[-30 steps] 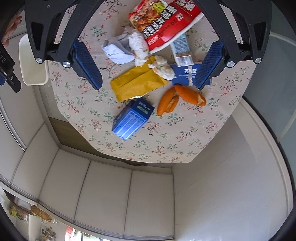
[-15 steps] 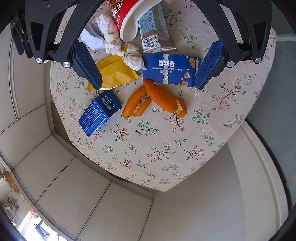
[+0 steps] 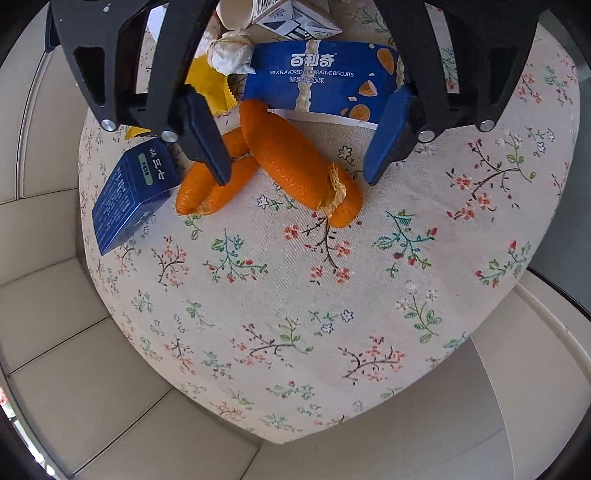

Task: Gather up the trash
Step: 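Move both tools back over the table toward the orange peel and blue box, then grasp the orange peel with the left tool while the right tool grasps the blue box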

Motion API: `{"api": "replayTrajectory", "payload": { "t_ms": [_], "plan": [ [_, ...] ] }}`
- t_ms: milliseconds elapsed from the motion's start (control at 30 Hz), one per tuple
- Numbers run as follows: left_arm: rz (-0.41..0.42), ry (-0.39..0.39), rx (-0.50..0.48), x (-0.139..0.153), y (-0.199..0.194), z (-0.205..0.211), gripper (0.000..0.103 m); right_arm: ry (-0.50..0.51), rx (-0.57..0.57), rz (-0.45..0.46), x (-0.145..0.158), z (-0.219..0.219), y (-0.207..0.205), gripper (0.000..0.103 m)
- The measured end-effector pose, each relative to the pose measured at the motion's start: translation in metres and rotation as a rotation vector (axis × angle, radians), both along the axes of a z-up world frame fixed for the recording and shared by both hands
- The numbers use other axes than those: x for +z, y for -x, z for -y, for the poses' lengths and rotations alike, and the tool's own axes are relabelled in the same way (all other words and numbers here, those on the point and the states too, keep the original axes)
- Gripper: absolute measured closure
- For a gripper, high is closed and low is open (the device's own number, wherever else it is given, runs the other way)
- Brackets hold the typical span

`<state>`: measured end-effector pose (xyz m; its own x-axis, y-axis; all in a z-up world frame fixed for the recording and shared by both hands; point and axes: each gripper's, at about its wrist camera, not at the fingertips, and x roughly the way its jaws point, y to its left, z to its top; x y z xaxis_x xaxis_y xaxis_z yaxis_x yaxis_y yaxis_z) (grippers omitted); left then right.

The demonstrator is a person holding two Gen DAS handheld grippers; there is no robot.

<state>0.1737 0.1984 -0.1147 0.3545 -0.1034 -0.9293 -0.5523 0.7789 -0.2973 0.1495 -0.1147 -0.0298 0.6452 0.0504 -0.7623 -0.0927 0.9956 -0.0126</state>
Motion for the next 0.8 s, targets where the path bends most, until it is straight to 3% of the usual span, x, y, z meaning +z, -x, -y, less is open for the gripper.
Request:
{"api": "replayTrajectory", "payload": {
  "t_ms": [133, 333, 400, 467, 633, 733, 800],
  "plan": [
    [-0.015, 0.008, -0.004, -0.009, 0.0, -0.003, 0.051, -0.007, 0.011, -0.013, -0.005, -0.005, -0.002, 0.007],
    [0.025, 0.019, -0.034, 0.0, 0.007, -0.001, 0.071, -0.015, 0.039, -0.029, -0.011, -0.018, -0.008, 0.007],
    [0.034, 0.032, -0.04, 0.007, 0.01, 0.002, 0.085, -0.037, 0.065, -0.05, -0.013, -0.025, -0.012, 0.007],
    [0.051, -0.012, -0.052, 0.022, 0.013, 0.007, 0.087, -0.064, 0.106, -0.077, -0.016, -0.037, -0.019, 0.007],
    [0.183, -0.144, -0.098, 0.079, 0.036, 0.017, 0.095, -0.1, 0.183, -0.147, -0.03, -0.07, -0.037, 0.007],
    [0.272, -0.246, -0.117, 0.115, 0.054, 0.022, 0.095, -0.149, 0.152, -0.197, -0.044, -0.078, -0.055, 0.007],
    [0.318, -0.268, -0.131, 0.132, 0.062, 0.023, 0.095, -0.189, 0.12, -0.244, -0.054, -0.079, -0.067, 0.007]
  ]
}}
